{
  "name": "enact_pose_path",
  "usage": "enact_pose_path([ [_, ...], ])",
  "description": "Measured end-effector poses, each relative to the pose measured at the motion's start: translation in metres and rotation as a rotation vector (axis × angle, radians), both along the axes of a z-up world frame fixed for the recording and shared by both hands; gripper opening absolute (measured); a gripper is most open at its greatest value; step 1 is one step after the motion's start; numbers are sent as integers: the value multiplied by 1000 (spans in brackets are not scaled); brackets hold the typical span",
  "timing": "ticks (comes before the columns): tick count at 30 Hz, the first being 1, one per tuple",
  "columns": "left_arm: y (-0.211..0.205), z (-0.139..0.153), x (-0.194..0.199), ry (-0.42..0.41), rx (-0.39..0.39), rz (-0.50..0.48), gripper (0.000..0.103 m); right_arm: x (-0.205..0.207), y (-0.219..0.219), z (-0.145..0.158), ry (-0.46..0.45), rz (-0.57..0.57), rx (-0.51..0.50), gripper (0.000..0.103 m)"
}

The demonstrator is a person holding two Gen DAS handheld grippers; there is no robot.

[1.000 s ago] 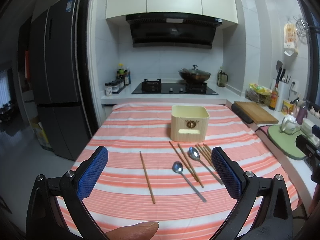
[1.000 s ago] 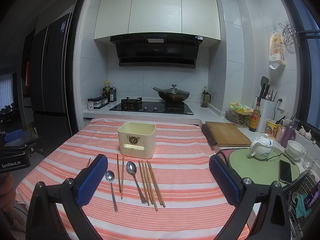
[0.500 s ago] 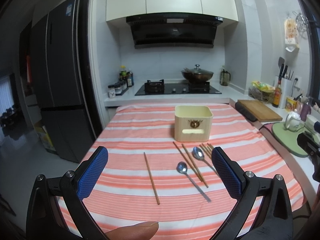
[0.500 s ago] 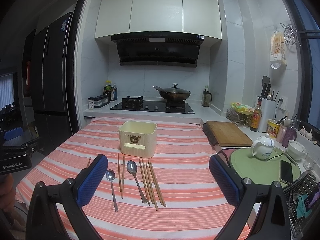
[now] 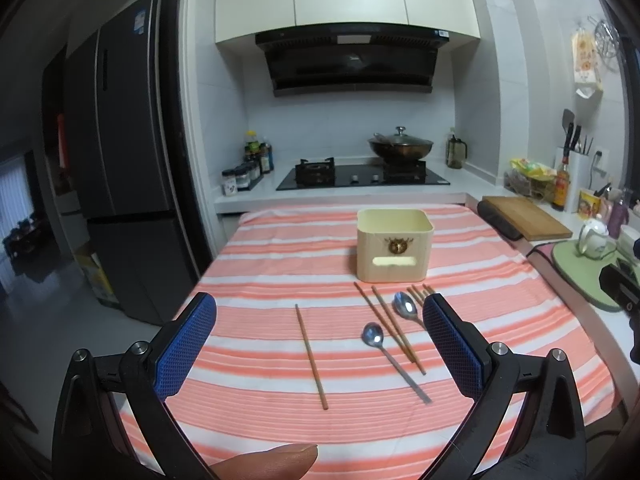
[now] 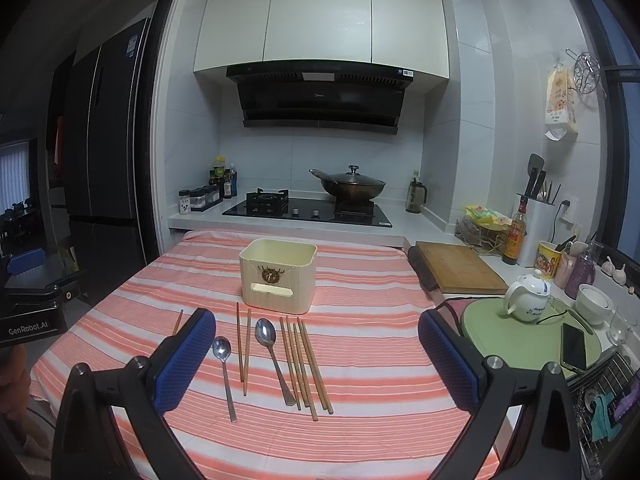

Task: Organize utensils
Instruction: 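Grasp a wooden chopstick with the left gripper while the right grasps another chopstick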

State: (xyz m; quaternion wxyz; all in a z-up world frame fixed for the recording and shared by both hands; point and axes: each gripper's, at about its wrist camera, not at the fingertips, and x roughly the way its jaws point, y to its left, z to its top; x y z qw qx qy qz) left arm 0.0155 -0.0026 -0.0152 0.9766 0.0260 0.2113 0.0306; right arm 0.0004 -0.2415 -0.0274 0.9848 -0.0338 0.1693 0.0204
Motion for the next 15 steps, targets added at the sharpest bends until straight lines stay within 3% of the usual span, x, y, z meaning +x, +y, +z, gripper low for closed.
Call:
enact_pose_path([
  [6, 7, -10, 13, 46, 6, 16, 103, 1, -2, -1, -5, 6, 5, 103],
  [10, 22, -40, 42, 187, -42, -7, 103, 9, -11, -8, -5, -3, 1, 103],
  [15, 41, -92, 82, 379, -134, -23, 103, 45, -34, -36, 62, 1, 17, 103],
])
